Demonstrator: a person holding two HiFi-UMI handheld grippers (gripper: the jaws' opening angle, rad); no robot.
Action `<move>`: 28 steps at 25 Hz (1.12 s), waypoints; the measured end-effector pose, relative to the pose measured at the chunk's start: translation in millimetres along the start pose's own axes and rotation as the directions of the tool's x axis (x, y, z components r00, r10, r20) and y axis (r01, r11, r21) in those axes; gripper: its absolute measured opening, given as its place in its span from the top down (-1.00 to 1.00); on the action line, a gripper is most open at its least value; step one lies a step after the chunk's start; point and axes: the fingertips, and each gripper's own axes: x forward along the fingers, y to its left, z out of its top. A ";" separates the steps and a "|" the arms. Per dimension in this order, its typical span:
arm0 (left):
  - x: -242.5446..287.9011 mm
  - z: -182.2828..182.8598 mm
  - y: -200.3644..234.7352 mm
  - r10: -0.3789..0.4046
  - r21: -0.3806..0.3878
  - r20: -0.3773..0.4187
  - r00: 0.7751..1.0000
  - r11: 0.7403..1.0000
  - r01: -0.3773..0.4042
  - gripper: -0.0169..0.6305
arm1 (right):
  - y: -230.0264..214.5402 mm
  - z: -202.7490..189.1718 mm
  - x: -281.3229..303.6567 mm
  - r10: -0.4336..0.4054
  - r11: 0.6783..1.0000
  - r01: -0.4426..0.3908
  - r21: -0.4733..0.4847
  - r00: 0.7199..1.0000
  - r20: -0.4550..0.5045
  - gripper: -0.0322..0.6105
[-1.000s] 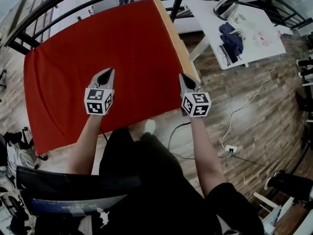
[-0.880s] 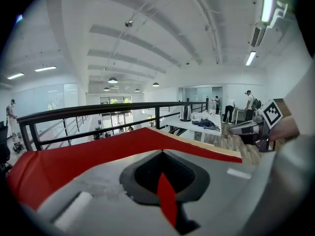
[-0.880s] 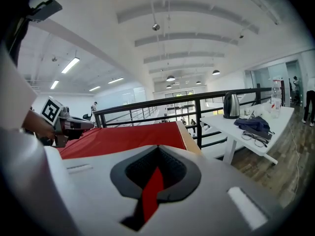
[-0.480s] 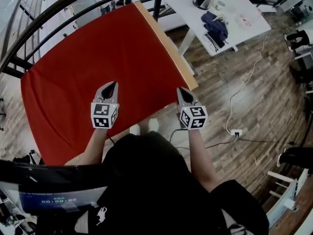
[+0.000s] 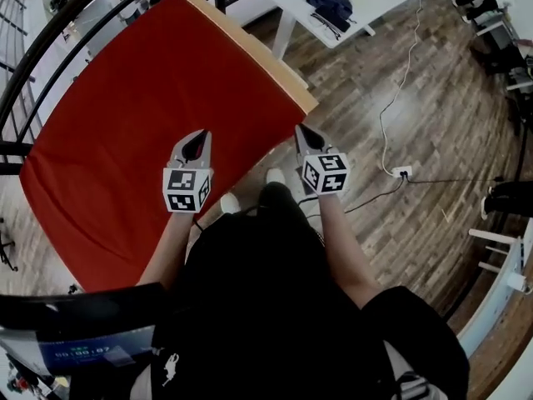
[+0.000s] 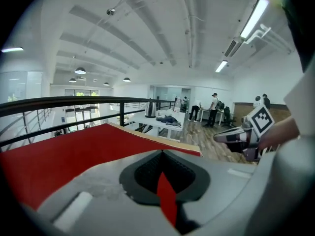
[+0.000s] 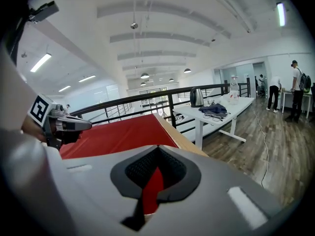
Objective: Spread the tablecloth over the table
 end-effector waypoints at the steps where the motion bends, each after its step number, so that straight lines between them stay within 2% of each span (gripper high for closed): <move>1: 11.3 -0.7 -12.7 -0.025 0.007 -0.008 1.000 1.000 0.026 0.93 | -9.9 -3.4 5.1 0.004 1.000 -0.004 -0.010 1.000 -0.013 0.87; 4: 48.5 -3.1 -41.7 -0.067 0.021 -0.031 0.997 0.998 0.067 0.93 | -41.7 -22.5 27.8 0.017 0.999 -0.019 -0.039 0.997 -0.071 0.87; 8: 94.3 4.5 -73.1 -0.072 0.008 -0.061 0.996 0.997 0.072 0.93 | -81.5 -43.4 54.2 0.037 0.996 -0.050 -0.080 0.987 -0.157 0.86; 11: 131.3 10.9 -97.5 -0.074 -0.013 -0.094 0.993 0.997 0.073 0.93 | -96.0 -58.4 73.2 0.112 0.974 -0.156 -0.164 0.962 -0.248 0.59; 15: 165.3 15.3 -111.3 0.000 -0.027 -0.143 0.990 1.000 -0.004 0.93 | -108.5 -72.8 91.8 0.196 0.946 -0.262 -0.193 0.933 -0.303 0.57; 21: 183.9 13.1 -120.5 0.088 -0.065 -0.202 0.975 0.993 -0.103 0.93 | -114.6 -69.2 94.8 0.292 0.892 -0.372 -0.256 0.908 -0.302 0.60; 22: 184.3 9.0 -121.2 0.095 -0.066 -0.217 0.972 0.992 -0.111 0.93 | -111.8 -71.6 95.8 0.303 0.879 -0.392 -0.272 0.899 -0.315 0.62; 23: 184.3 5.1 -121.5 0.102 -0.067 -0.232 0.967 0.990 -0.121 0.93 | -108.1 -73.9 96.0 0.316 0.865 -0.413 -0.284 0.890 -0.329 0.78; 24: 184.3 2.1 -121.4 0.110 -0.068 -0.245 0.963 0.989 -0.131 0.93 | -104.8 -75.4 95.9 0.326 0.855 -0.428 -0.292 0.882 -0.340 0.84; 28: 187.8 1.8 -118.8 0.142 -0.075 -0.260 0.955 0.983 -0.166 0.93 | -108.3 -72.0 96.4 0.383 0.854 -0.475 -0.210 0.850 -0.362 0.85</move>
